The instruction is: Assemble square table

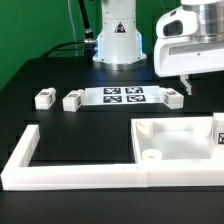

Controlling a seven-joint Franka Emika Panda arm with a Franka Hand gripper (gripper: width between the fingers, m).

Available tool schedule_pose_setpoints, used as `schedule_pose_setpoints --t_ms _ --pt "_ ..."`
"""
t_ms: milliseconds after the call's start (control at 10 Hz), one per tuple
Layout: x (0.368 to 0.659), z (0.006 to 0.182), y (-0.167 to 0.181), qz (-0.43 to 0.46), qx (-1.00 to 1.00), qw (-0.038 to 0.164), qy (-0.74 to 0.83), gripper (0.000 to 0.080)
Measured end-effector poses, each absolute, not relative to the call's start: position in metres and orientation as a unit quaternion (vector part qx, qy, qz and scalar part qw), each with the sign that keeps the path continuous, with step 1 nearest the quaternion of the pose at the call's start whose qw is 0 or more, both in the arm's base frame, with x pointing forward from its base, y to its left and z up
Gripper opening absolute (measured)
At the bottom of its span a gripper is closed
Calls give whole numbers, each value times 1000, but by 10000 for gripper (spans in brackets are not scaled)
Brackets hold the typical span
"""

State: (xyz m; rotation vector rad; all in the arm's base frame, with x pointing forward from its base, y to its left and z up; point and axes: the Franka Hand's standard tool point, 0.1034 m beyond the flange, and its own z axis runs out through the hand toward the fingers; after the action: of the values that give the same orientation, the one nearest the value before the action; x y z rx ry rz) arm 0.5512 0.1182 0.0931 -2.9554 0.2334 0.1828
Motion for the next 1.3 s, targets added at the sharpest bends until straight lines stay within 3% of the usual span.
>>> schedule_pose_setpoints --t_ms 500,700,900,1300 --pt "550 88 115 53 -993 85 -63 649" --pt "503 65 113 134 -984 78 -84 649" --pt "473 49 104 168 -980 45 -100 649" --pt "465 50 110 316 -941 57 -104 649"
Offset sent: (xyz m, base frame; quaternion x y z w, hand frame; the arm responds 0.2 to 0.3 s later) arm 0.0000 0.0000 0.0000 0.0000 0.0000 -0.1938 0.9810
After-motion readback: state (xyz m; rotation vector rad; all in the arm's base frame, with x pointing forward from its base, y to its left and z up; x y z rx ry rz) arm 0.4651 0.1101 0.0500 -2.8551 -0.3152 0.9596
